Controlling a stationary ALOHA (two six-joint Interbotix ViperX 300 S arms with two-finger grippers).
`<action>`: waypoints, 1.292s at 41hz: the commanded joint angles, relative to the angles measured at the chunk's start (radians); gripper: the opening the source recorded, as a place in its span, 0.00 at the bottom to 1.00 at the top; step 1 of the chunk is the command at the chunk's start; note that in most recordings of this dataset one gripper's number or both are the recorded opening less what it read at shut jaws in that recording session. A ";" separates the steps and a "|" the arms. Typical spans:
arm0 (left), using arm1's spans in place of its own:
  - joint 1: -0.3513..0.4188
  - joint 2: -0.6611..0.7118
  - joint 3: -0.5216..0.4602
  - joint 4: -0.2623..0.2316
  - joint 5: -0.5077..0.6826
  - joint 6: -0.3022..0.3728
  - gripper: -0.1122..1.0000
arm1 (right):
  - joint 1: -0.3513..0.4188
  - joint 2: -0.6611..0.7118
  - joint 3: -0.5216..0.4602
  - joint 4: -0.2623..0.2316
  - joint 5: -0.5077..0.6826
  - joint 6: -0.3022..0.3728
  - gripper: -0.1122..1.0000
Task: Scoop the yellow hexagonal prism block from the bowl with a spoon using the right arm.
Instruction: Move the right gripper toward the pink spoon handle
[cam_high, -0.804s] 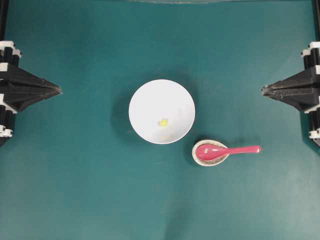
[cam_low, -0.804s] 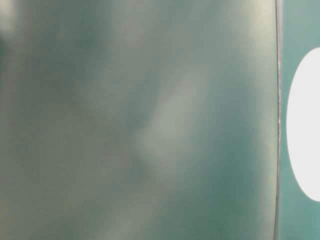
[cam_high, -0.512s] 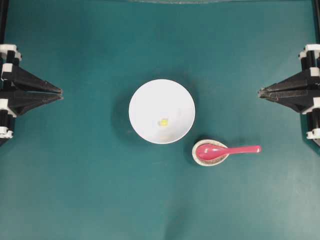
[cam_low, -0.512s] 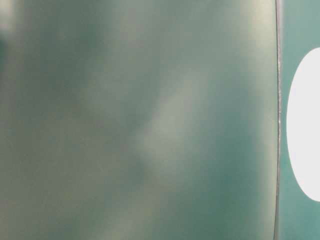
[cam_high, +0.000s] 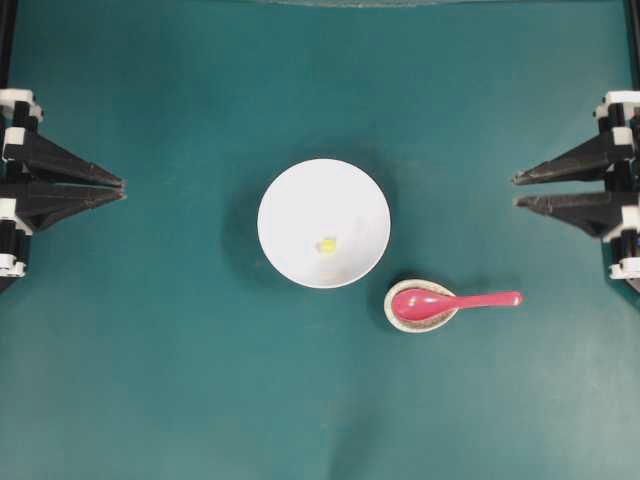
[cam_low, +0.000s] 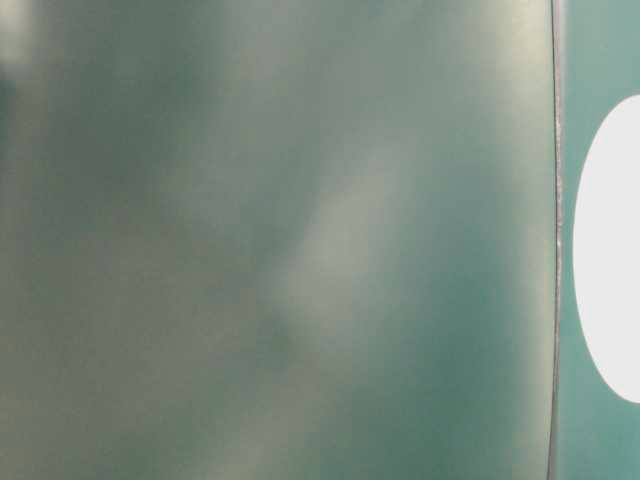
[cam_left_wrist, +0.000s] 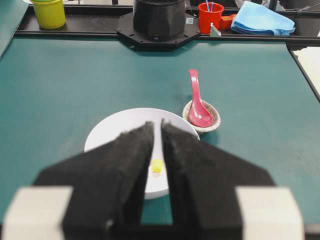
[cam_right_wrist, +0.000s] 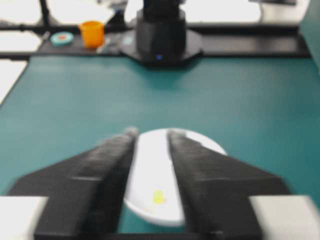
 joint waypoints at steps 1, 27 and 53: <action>0.002 0.006 -0.029 0.003 -0.005 0.000 0.23 | -0.002 0.008 -0.025 0.002 -0.003 0.002 0.54; 0.002 0.011 -0.029 0.003 -0.006 -0.003 0.23 | 0.037 0.183 0.018 0.031 -0.089 0.035 0.63; 0.002 0.012 -0.028 0.003 -0.008 -0.009 0.23 | 0.193 0.479 0.163 0.123 -0.492 0.035 0.63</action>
